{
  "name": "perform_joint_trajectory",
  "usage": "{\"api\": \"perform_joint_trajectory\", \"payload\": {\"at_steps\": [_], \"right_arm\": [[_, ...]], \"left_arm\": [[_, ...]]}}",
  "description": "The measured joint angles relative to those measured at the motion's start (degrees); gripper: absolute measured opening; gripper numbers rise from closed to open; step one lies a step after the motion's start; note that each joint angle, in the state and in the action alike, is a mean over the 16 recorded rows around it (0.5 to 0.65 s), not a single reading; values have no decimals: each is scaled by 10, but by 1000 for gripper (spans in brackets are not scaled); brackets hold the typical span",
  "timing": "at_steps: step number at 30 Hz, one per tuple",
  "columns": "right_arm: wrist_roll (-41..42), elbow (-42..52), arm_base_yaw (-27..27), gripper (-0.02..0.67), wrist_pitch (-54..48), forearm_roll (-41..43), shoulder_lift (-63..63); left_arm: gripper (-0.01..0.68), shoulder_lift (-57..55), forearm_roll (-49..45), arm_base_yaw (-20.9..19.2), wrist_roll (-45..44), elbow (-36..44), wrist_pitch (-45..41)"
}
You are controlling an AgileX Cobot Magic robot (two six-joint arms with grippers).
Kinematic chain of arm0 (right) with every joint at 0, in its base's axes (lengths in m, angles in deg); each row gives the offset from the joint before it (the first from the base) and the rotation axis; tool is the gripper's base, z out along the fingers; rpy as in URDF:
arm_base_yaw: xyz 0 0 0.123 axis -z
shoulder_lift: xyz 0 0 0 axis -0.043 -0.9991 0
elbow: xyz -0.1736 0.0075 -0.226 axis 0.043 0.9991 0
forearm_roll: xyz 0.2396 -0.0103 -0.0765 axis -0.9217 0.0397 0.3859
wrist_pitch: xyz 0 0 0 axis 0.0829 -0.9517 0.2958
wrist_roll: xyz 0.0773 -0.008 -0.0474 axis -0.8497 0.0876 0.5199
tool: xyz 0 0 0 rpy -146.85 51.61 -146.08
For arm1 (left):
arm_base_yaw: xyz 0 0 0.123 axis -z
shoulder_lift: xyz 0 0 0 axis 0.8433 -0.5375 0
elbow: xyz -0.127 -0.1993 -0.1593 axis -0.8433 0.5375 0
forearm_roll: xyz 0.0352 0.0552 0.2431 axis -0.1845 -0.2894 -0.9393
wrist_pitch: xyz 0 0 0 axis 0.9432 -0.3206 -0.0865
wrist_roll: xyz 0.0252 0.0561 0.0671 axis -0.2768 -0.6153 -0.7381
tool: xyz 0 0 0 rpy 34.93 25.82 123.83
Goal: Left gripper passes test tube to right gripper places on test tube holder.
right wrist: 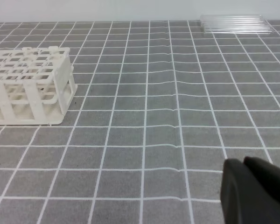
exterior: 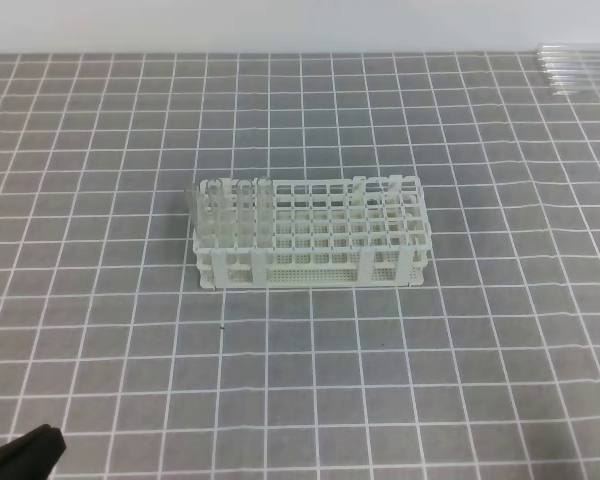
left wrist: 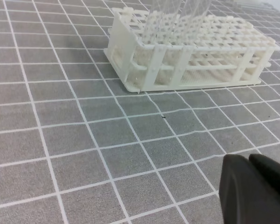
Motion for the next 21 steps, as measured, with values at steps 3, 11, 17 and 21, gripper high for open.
{"api": "perform_joint_trajectory", "payload": {"at_steps": [3,11,17,21], "right_arm": [[0,0,0,-13,0,0,0],[0,0,0,-13,0,0,0],[0,0,0,-13,0,0,0],[0,0,0,-13,0,0,0]], "left_arm": [[-1,-1,-14,0,0,1,1],[-1,-2,-7,0,-36,4,16],[-1,-2,156,0,-237,3,51],[-1,-2,316,0,-425,2,78]]}}
